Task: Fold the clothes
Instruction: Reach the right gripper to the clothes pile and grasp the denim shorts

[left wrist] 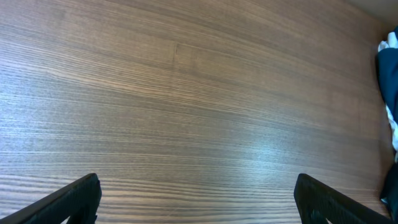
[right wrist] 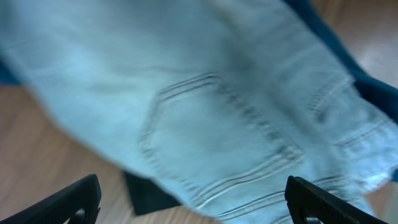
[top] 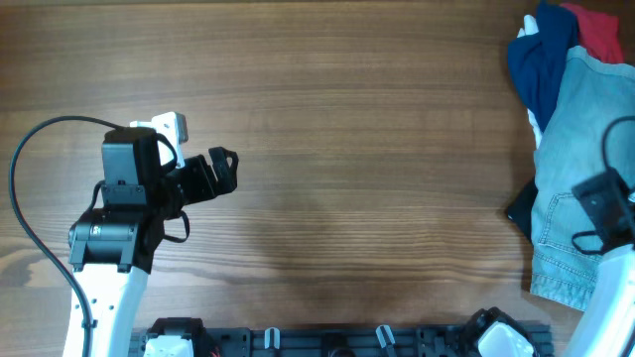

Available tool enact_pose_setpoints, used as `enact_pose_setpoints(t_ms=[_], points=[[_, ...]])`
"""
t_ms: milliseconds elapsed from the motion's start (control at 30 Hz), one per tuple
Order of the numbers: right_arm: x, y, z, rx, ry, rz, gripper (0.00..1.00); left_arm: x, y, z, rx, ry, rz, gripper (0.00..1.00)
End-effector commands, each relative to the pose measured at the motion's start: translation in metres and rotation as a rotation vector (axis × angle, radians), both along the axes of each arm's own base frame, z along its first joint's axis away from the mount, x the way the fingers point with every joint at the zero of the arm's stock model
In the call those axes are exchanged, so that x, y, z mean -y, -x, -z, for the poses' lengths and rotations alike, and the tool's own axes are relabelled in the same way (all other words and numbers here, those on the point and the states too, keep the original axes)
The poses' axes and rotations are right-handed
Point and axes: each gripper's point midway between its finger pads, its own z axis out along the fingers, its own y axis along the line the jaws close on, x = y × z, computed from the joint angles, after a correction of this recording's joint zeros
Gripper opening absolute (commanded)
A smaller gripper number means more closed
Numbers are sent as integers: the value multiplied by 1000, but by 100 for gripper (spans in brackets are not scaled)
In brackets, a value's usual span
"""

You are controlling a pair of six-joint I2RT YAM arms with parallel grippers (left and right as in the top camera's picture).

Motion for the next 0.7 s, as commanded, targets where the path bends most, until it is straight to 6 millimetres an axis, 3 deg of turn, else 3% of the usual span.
enact_pose_setpoints(t_ms=[0, 167, 667], points=[[30, 25, 8, -79, 16, 124, 94, 3, -2, -12, 35, 4, 14, 100], [44, 38, 31, -144, -48, 166, 94, 3, -3, -12, 38, 4, 14, 100], [67, 32, 88, -323, -99, 85, 89, 3, -3, -12, 38, 4, 14, 99]])
